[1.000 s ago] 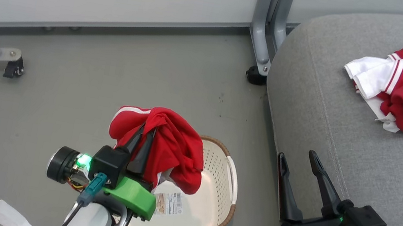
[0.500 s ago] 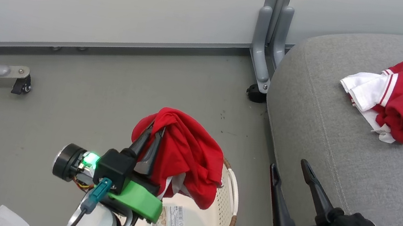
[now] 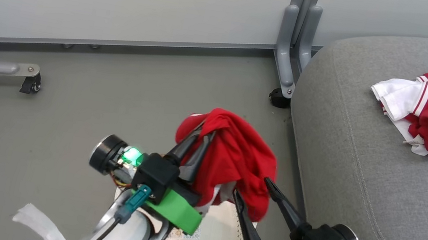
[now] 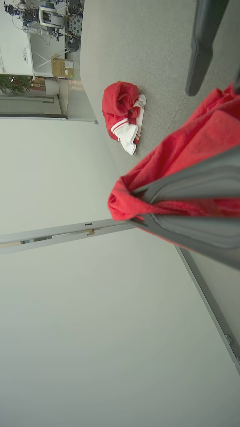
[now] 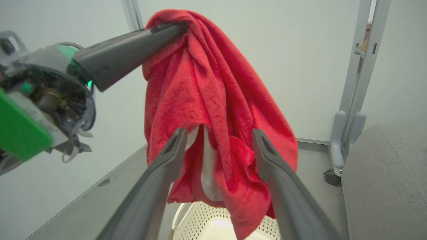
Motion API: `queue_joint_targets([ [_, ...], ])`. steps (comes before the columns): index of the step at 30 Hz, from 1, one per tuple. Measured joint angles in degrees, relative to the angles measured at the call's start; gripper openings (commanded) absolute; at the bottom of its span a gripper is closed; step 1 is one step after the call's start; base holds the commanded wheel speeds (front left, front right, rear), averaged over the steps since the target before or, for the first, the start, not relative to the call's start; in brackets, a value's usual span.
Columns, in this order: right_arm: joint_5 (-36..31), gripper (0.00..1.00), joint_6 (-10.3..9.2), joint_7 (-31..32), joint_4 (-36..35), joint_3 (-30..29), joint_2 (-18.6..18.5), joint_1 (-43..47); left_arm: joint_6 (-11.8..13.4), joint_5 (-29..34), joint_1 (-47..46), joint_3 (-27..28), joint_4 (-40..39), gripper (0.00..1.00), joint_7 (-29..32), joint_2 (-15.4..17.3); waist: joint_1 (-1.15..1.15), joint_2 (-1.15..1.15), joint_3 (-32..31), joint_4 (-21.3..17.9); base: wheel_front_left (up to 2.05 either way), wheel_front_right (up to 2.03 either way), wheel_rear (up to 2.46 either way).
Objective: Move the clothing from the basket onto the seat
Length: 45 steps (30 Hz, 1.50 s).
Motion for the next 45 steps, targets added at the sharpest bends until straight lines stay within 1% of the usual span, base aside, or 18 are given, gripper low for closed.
queue_joint_targets([
  [4, 0.98, 1.0, 0.0, 0.0, 1.02, 0.12, 0.03, -1.2, -0.3, -1.16, -0.71, -2.9, -3.32, 0.0, 1.4, -0.08, 0.0, 0.0, 0.54, 0.3, 0.0, 0.0, 0.0],
  [11, 1.21, 1.0, 0.0, 0.0, 1.58, -0.87, 0.38, -1.92, 0.13, -1.36, -1.32, -6.69, -8.72, 0.0, 4.39, -0.13, 0.0, 0.0, 1.58, 0.6, 0.0, 0.0, 0.0],
  [12, 1.15, 0.67, 0.0, 0.0, 1.57, -0.91, 0.41, -1.93, 0.27, -1.36, -1.33, -6.88, -9.37, 0.0, 4.7, -0.12, 0.0, 0.0, 1.72, 0.62, 0.0, 0.0, 0.0],
  [13, 0.98, 0.04, 0.0, 0.0, 1.53, -0.86, 0.41, -1.96, 0.3, -1.36, -1.42, -7.03, -9.78, 0.0, 5.05, -0.13, 0.0, 0.0, 1.85, 0.62, 0.0, 0.0, 0.0],
  [14, 0.73, 0.0, 0.0, 0.0, 1.45, -0.74, 0.37, -1.96, 0.31, -1.36, -1.51, -7.13, -10.04, 0.0, 5.25, -0.13, 0.0, 0.0, 1.97, 0.61, 0.0, 0.0, 0.0],
  [26, 0.73, 0.0, 0.0, 0.0, 1.05, 0.02, -0.03, -2.16, 1.31, -1.92, -1.52, -6.48, -8.95, 0.0, 5.23, 0.48, 0.0, 0.0, 2.68, 0.33, 0.0, 0.0, 0.0],
  [29, 0.81, 0.0, 0.0, 0.0, 1.04, -0.1, -0.04, -2.22, 1.89, -1.54, -1.58, -6.45, -8.32, 0.0, 5.0, 1.02, 0.0, 0.0, 2.65, 0.38, 0.0, 0.0, 0.0],
  [30, 0.89, 0.0, 0.0, 0.0, 1.04, -0.18, -0.04, -2.22, 2.03, -1.52, -1.59, -6.43, -8.15, 0.13, 4.94, 1.13, 0.0, 0.0, 2.64, 0.41, 0.0, 0.0, 0.0],
  [31, 0.98, 0.0, 0.0, 0.0, 1.08, -0.24, -0.04, -2.22, 2.34, -1.49, -1.6, -6.41, -8.03, 0.67, 4.94, 1.14, 0.0, 0.0, 2.64, 0.45, 0.0, 0.0, 0.0],
  [32, 0.99, 0.0, 0.0, 0.0, 1.09, -0.29, -0.04, -2.22, 2.59, -1.27, -1.61, -6.39, -7.99, 1.0, 4.89, 1.19, 0.0, 0.0, 2.63, 0.49, 0.0, 0.0, 0.0],
  [45, 1.2, 0.0, 0.0, 0.0, 1.33, -0.23, -0.08, -2.22, 3.63, -1.11, -1.88, -6.41, -7.2, 1.0, 5.25, 1.54, 0.0, 0.0, 2.87, 0.54, 0.0, 0.0, 0.0],
])
